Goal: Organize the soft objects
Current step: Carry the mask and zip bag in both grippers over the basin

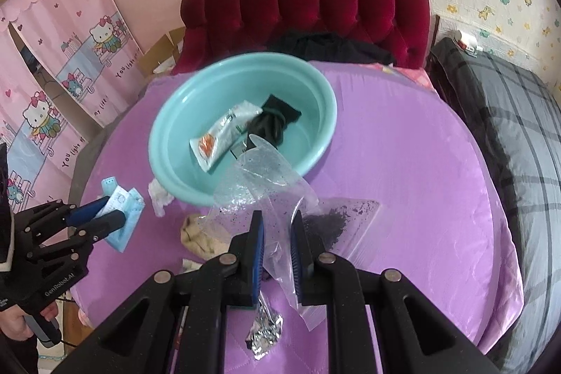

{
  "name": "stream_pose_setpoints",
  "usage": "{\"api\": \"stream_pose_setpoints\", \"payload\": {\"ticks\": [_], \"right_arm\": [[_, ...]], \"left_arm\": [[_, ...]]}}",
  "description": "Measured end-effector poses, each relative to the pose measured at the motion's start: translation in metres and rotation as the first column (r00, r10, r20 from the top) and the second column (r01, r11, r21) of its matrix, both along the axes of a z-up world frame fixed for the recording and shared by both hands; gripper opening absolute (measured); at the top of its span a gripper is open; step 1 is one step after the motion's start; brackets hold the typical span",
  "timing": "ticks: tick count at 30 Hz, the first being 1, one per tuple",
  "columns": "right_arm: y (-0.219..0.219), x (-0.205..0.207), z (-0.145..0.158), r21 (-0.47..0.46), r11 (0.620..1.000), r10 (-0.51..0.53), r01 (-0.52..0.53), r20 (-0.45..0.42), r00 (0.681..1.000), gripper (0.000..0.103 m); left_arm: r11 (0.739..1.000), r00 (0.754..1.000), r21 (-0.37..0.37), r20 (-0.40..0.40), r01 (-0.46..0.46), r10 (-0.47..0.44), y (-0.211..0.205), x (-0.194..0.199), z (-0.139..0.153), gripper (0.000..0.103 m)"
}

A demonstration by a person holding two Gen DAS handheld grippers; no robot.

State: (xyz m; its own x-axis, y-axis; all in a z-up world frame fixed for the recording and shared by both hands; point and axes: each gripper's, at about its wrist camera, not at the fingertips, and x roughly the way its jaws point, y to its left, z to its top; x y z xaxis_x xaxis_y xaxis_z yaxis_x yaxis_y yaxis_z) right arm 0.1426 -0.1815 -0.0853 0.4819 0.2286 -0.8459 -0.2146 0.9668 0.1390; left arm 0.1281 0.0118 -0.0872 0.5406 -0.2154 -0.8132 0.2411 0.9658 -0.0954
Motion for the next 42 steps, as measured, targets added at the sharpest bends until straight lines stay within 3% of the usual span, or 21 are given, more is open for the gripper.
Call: {"api": "stream_pose_setpoints", "payload": {"ticks": [14,24,34,42], "right_arm": [[0.018,0.056,0.018,0.05,0.998,0.027,-0.029,0.041,0.999,0.014],[0.036,0.1,0.015,0.084,0.996,0.035,-0.039,0.048,0.998,0.014],[0.049,0.142,-0.011,0.123,0.992,0.022,-0.023,0.012,1.0,0.014],[0.054,0.178,-0.051,0.119,0.993,-0.013,0.02,-0.061,0.998,0.014]], "left_arm": [[0.999,0.999,-0.027,0.043,0.026,-0.025,-0.009,0.058,0.013,0.024],[0.999,0.999,-0.013,0.039,0.034,-0.033,-0.011,0.097,0.003,0.024],[0.999,0.999,-0.011,0.02,0.041,-0.041,-0.016,0.137,-0.021,0.024],[1.0,0.999,-0.018,-0.033,0.011,-0.011,-0.015,0.167,-0.052,0.024]]}}
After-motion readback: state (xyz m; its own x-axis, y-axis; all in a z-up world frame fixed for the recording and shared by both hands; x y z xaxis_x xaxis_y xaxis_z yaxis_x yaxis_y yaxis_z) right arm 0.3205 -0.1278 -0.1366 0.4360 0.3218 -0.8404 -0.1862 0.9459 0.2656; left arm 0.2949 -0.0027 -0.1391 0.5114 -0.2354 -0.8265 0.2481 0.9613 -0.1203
